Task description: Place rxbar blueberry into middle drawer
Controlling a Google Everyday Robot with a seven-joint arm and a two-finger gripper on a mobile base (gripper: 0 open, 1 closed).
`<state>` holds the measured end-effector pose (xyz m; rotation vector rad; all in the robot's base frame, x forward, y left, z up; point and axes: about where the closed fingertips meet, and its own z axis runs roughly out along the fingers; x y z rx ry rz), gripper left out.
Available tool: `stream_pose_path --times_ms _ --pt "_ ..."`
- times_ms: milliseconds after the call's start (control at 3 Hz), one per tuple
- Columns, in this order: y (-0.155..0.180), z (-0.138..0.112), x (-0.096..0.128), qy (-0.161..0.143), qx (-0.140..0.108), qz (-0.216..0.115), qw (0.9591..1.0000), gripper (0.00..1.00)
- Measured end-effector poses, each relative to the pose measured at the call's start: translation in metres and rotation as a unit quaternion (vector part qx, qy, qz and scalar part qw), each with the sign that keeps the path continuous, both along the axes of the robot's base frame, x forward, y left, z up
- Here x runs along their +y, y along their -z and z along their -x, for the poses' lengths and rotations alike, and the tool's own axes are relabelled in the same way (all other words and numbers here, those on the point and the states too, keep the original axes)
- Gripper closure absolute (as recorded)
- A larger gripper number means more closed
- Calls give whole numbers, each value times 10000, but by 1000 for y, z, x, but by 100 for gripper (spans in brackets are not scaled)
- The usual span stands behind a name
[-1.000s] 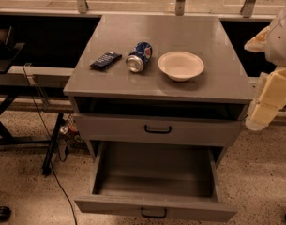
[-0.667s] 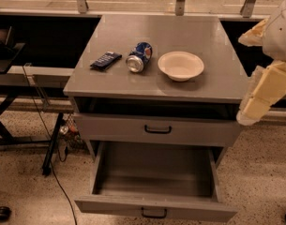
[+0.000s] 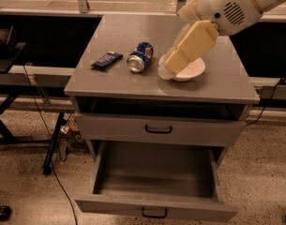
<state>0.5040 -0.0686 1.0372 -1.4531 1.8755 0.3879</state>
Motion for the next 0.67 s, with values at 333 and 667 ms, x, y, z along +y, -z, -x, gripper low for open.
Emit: stream_pose_path --times_ms 333,667 --pt "0 0 0 -1 -2 12 10000 0" --pt "6 -13 10 272 23 -92 9996 0"
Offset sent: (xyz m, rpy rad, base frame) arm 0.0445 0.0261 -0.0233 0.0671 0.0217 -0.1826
